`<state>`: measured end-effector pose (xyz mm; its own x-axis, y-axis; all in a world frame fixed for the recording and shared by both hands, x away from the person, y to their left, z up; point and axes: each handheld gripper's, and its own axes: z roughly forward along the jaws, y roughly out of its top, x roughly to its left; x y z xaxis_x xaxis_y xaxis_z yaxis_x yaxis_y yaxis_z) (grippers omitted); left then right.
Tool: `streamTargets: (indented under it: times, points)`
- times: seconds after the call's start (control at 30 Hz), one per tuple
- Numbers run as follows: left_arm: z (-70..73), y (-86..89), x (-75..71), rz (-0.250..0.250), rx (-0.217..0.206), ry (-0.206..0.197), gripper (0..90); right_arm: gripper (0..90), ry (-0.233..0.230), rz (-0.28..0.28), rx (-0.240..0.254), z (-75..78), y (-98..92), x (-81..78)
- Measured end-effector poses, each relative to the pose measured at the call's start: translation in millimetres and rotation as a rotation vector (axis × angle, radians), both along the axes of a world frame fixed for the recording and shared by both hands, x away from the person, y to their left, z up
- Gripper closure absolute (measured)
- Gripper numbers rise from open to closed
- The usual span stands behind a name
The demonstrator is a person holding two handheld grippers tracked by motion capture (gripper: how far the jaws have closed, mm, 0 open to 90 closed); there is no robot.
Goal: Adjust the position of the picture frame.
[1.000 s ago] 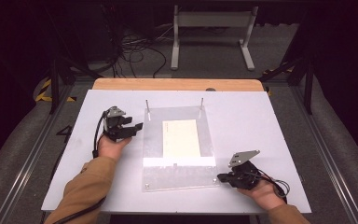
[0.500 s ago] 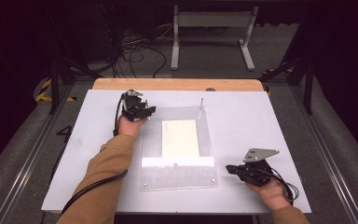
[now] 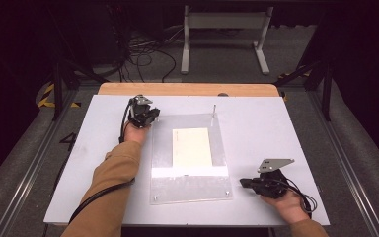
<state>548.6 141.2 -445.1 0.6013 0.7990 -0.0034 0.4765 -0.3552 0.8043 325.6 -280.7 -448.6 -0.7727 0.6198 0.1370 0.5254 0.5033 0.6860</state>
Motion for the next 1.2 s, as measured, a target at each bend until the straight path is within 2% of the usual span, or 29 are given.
streamTargets:
  times: [0.03, 0.07, 0.1, 0.13, 0.17, 0.2, 0.23, 0.27, 0.3, 0.43, 0.63, 0.73, 0.77, 0.83, 0.9, 0.97, 1.0, 1.1, 1.17, 1.2]
  points:
    - [0.0, -0.5, -2.0, -0.002, -0.005, 0.01, 85.1, 89.7, 0.009, 0.003, -0.019, -3.4, 2.6, 0.6]
    - [-0.3, -1.4, -4.5, -0.01, -0.009, 0.01, 85.1, 89.7, 0.017, 0.014, -0.005, -3.4, 3.5, 0.5]
    - [-0.1, -1.3, -5.0, -0.017, -0.004, 0.006, 85.1, 89.7, 0.026, 0.029, -0.015, -2.4, 6.7, -0.7]
    - [-0.8, -3.4, -7.7, -0.025, -0.021, 0.015, 85.1, 89.7, 0.03, 0.039, -0.018, -2.2, 8.1, -1.4]
    - [-0.6, -4.4, -9.1, -0.037, -0.014, 0.009, 85.1, 89.8, 0.042, 0.062, -0.015, -2.5, 12.7, -3.8]
    - [-0.6, -4.4, -9.1, -0.037, -0.014, 0.009, 85.1, 89.8, 0.042, 0.062, -0.015, -2.5, 12.7, -3.8]
    - [-0.3, -7.1, -11.8, -0.032, -0.013, 0.013, 85.1, 89.8, 0.043, 0.088, -0.017, -2.6, 17.2, -6.2]
    - [0.5, -7.3, -12.4, -0.036, -0.007, 0.011, 85.1, 89.8, 0.027, 0.087, -0.046, -0.9, 20.7, -9.5]
    - [0.7, -7.9, -13.2, -0.043, -0.006, 0.014, 85.1, 89.8, 0.038, 0.092, -0.055, 0.4, 21.7, -10.8]
    - [0.5, -12.2, -20.3, -0.06, -0.005, 0.016, 85.1, 89.8, 0.074, 0.114, -0.036, 0.0, 19.6, -16.3]
    - [-0.2, -16.2, -28.7, -0.109, -0.013, 0.018, 85.1, 89.8, 0.107, 0.178, -0.048, 1.5, 21.1, -30.1]
    - [-0.6, -17.1, -31.1, -0.114, -0.019, 0.017, 85.0, 89.8, 0.131, 0.202, -0.039, 1.0, 20.9, -33.7]
    - [0.3, -16.6, -30.9, -0.119, -0.004, 0.013, 85.0, 89.7, 0.131, 0.21, -0.039, 1.1, 20.7, -34.1]
    - [1.0, -17.0, -31.3, -0.118, -0.01, 0.031, 84.6, 89.6, 0.129, 0.213, -0.035, 0.8, 19.9, -33.8]
    - [0.7, -18.2, -32.3, -0.111, 0.003, 0.019, 83.7, 89.0, 0.123, 0.208, -0.029, 0.4, 19.0, -32.5]
    - [0.8, -18.4, -33.0, -0.116, 0.014, -0.013, 76.4, 85.5, 0.1, 0.204, -0.006, 1.8, 16.6, -30.7]
    - [0.9, -18.5, -33.8, -0.127, 0.003, -0.003, 70.9, 84.3, 0.083, 0.204, 0.004, 3.6, 14.8, -30.1]
    - [3.1, -17.6, -34.2, -0.156, 0.027, 0.002, 60.4, 82.7, 0.054, 0.188, 0.033, 7.0, 9.8, -28.3]
    - [5.7, -13.6, -32.5, -0.16, 0.007, 0.02, 54.2, 81.1, 0.034, 0.166, 0.062, 8.5, 5.3, -25.9]
    - [6.2, -12.0, -31.4, -0.168, -0.025, 0.037, 53.1, 80.7, 0.031, 0.157, 0.069, 8.8, 4.0, -25.4]
